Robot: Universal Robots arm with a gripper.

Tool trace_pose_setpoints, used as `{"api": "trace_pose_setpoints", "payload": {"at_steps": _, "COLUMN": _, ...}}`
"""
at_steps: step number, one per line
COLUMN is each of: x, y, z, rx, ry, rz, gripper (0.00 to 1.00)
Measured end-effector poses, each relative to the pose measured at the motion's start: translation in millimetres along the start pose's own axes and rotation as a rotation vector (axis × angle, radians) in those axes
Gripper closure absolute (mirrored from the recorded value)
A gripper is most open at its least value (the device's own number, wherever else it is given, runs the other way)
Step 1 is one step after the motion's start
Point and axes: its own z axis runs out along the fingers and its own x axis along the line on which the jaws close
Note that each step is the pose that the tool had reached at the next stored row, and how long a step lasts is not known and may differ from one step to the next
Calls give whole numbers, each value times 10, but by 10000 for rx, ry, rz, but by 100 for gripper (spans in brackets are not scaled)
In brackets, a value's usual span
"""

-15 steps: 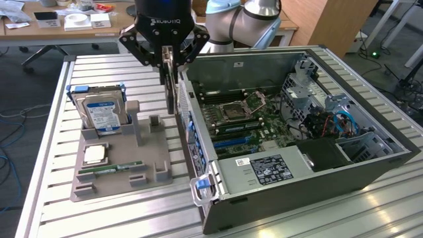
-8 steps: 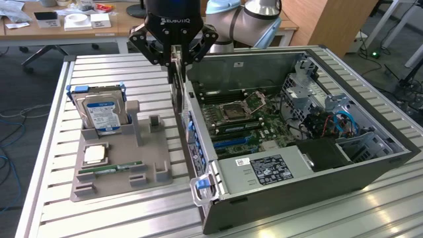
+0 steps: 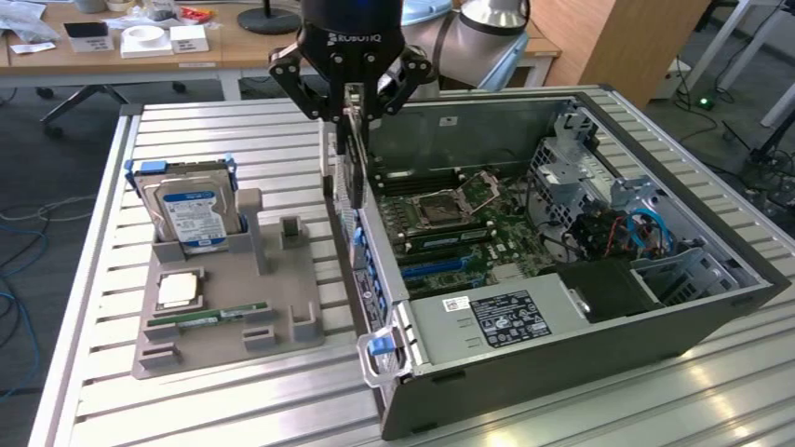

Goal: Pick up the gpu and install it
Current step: 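Pick up the gpu and move the gpu toward the slot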

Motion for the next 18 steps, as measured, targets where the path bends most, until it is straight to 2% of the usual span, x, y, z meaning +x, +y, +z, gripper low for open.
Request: {"api": "trace_pose_setpoints", "payload": {"at_steps": 18, "x": -518, "y": 48, "z": 14, "rx": -72, "ry": 6, "rz": 2, "gripper": 73}}
